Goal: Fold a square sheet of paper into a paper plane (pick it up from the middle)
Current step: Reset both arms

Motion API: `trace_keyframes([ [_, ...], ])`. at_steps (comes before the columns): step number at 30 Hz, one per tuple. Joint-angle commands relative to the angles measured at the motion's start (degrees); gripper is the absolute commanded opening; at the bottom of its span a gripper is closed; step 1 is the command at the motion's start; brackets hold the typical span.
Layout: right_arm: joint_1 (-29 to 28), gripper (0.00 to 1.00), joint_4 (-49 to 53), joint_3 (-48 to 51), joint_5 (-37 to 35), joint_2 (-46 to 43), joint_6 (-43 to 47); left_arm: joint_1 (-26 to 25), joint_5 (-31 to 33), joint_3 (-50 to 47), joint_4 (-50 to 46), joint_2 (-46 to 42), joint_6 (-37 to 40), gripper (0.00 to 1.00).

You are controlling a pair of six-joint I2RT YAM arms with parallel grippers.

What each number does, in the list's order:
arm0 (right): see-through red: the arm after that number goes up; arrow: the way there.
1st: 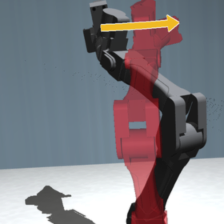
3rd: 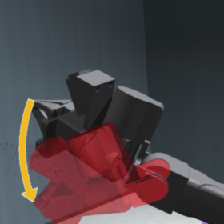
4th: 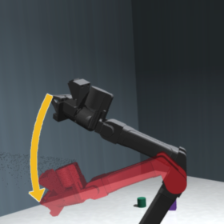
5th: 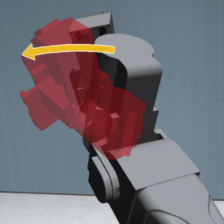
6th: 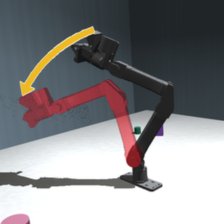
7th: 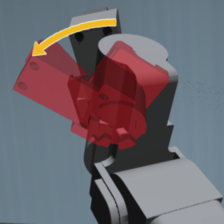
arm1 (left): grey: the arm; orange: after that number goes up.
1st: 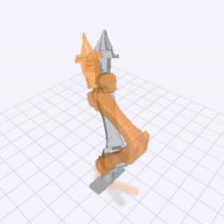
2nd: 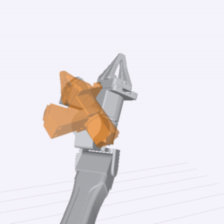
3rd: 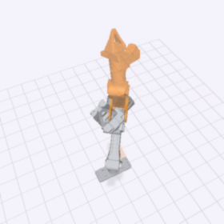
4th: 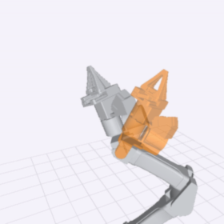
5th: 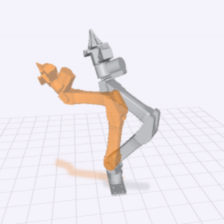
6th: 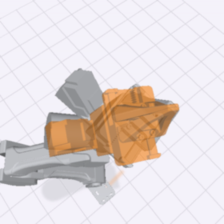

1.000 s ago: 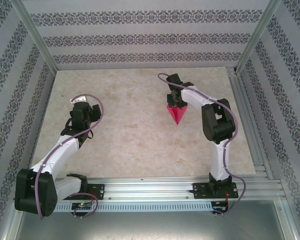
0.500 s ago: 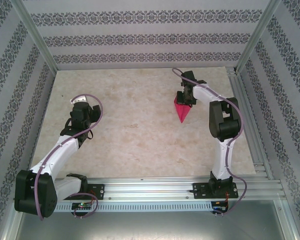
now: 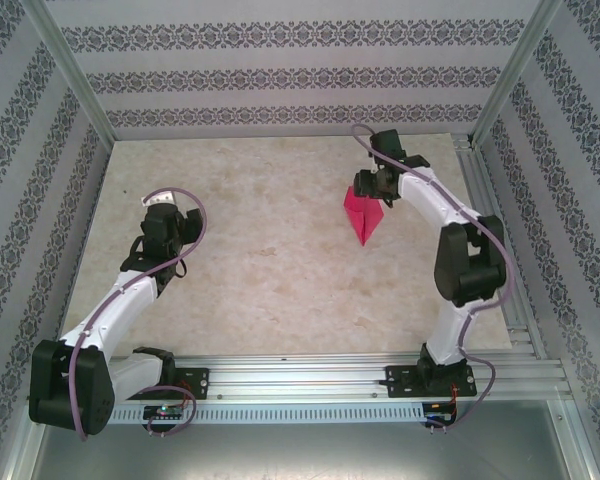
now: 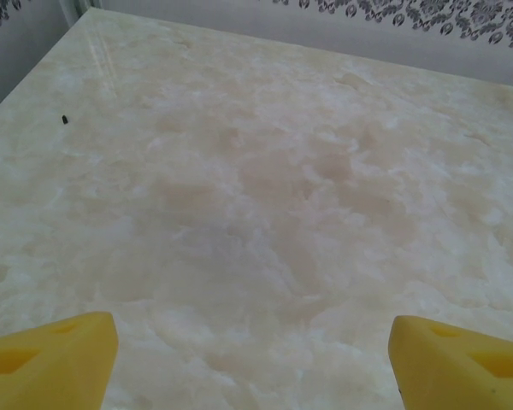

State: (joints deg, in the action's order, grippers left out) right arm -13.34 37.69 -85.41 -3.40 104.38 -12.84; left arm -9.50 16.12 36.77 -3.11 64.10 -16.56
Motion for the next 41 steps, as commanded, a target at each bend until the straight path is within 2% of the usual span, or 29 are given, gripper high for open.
trace_keyframes([
  [1, 1.6, 0.66, -7.8, 9.5, -11.0, -10.2, 1.2, 0.0, 2.2, -2.8, 8.3, 0.6, 4.9, 0.84],
  [4, 3.7, 0.80, -23.4, 24.0, -19.1, -18.4, 4.7, 0.3, 2.1, -5.2, 15.8, 3.4, 9.1, 0.84],
  [6, 5.5, 0.82, -36.0, 34.0, -22.5, -22.0, 8.0, 0.5, -0.8, -4.8, 18.9, 7.7, 11.3, 0.84],
  [8, 7.2, 0.86, -49.1, 43.7, -21.3, -24.3, 10.9, 0.5, -1.5, -4.2, 22.6, 13.6, 13.0, 0.82],
  [9, 7.4, 0.88, -56.0, 48.4, -19.5, -25.0, 13.4, 0.5, -1.3, -5.6, 27.6, 16.4, 14.1, 0.82],
  [11, 7.6, 0.93, -69.6, 55.7, -19.7, -24.3, 12.5, 0.6, -0.7, -6.2, 31.7, 19.7, 16.2, 0.82],
  [12, 7.8, 0.94, -74.0, 58.0, -15.7, -24.1, 14.1, 0.6, -1.7, -5.9, 31.9, 19.9, 18.0, 0.81],
  [13, 7.7, 0.95, -78.0, 59.4, -12.1, -23.1, 16.2, 0.6, -2.5, -7.9, 37.2, 20.0, 19.9, 0.82],
  [15, 7.6, 0.97, -83.7, 61.0, -11.4, -21.0, 17.2, 3.0, -4.0, -10.6, 43.0, 20.9, 17.6, 0.83],
  [17, 10.9, 0.98, -83.7, 61.3, -8.3, -20.8, 14.4, 4.6, -7.3, -14.1, 54.3, 25.7, 17.3, 0.84],
  [18, 13.0, 0.98, -85.4, 62.1, -3.5, -20.2, 13.2, 4.6, -8.3, -14.7, 55.9, 26.3, 17.7, 0.84],
  [19, 14.3, 0.98, -90.6, 63.9, 0.1, -18.1, 12.7, 4.7, -9.7, -13.3, 50.0, 24.8, 17.9, 0.84],
  [20, 14.6, 0.98, -99.2, 65.4, 2.4, -15.2, 12.7, 5.1, -10.3, -13.6, 52.8, 25.7, 17.7, 0.84],
  [21, 14.6, 0.98, -100.4, 67.7, 3.6, -15.6, 13.1, 5.2, -10.4, -13.5, 52.3, 25.6, 17.7, 0.97],
  [22, 14.6, 0.98, -96.3, 67.2, 3.6, -17.4, 13.4, 5.2, -10.6, -13.2, 50.6, 25.2, 17.7, 1.00],
  [25, 13.1, 0.98, -94.5, 66.1, -5.0, -16.4, 12.4, 5.1, -10.3, -13.6, 52.2, 25.6, 17.8, 1.00],
  [27, 13.2, 0.98, -95.0, 66.2, -6.2, -16.3, 11.9, 5.1, -10.6, -13.4, 51.4, 25.3, 17.9, 1.00],
  [41, 12.9, 0.98, -95.7, 66.2, -7.4, -16.4, 12.0, 5.3, -12.6, -13.0, 50.7, 25.3, 18.3, 1.00],
])
